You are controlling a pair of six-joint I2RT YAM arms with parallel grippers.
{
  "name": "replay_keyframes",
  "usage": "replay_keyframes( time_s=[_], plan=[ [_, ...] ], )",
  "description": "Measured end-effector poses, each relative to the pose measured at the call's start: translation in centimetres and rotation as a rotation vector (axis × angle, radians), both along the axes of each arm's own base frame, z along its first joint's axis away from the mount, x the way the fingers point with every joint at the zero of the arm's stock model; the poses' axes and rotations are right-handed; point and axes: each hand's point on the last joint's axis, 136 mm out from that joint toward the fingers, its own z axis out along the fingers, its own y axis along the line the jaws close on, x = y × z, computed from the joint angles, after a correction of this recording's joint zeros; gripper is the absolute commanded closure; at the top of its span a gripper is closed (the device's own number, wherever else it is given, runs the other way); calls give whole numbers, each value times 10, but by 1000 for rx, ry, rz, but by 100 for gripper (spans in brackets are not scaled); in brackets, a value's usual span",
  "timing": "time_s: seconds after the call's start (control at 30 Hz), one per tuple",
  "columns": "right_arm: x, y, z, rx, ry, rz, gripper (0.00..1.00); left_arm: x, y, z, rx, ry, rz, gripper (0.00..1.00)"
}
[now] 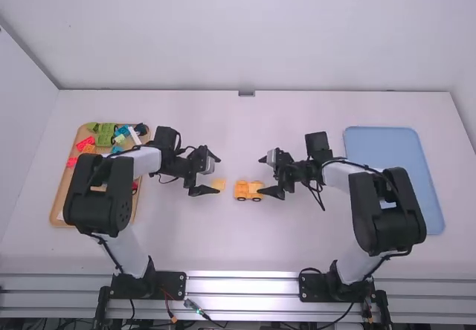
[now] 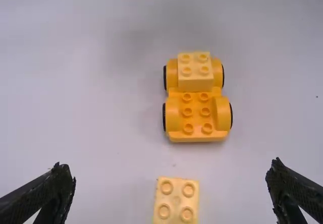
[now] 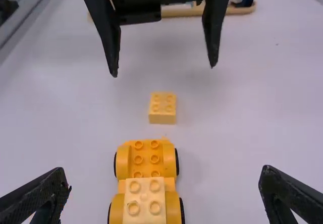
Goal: Assemble lego blocks to make yellow taxi
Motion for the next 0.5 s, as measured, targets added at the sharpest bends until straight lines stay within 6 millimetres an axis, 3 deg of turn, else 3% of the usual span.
replay_keyframes(
  time_s=[0.1, 0.33, 0.37, 0.4, 0.5],
  plan=[
    [-1, 4, -8, -55, -12, 2, 1, 6, 1, -12, 2, 30, 28, 1],
    [0, 1, -17, -108, -12, -13, 1, -1, 1, -44, 10, 151, 43, 0],
    [0, 1, -17, -111, -9, -14, 1, -3, 2, -46, 16, 159, 42, 3],
    [0, 1, -18, -114, -10, -15, 1, -4, 2, -47, 21, 158, 37, 13],
    [0, 1, -18, -114, -9, -15, 1, -5, 3, -48, 29, 137, 22, 23]
  ],
)
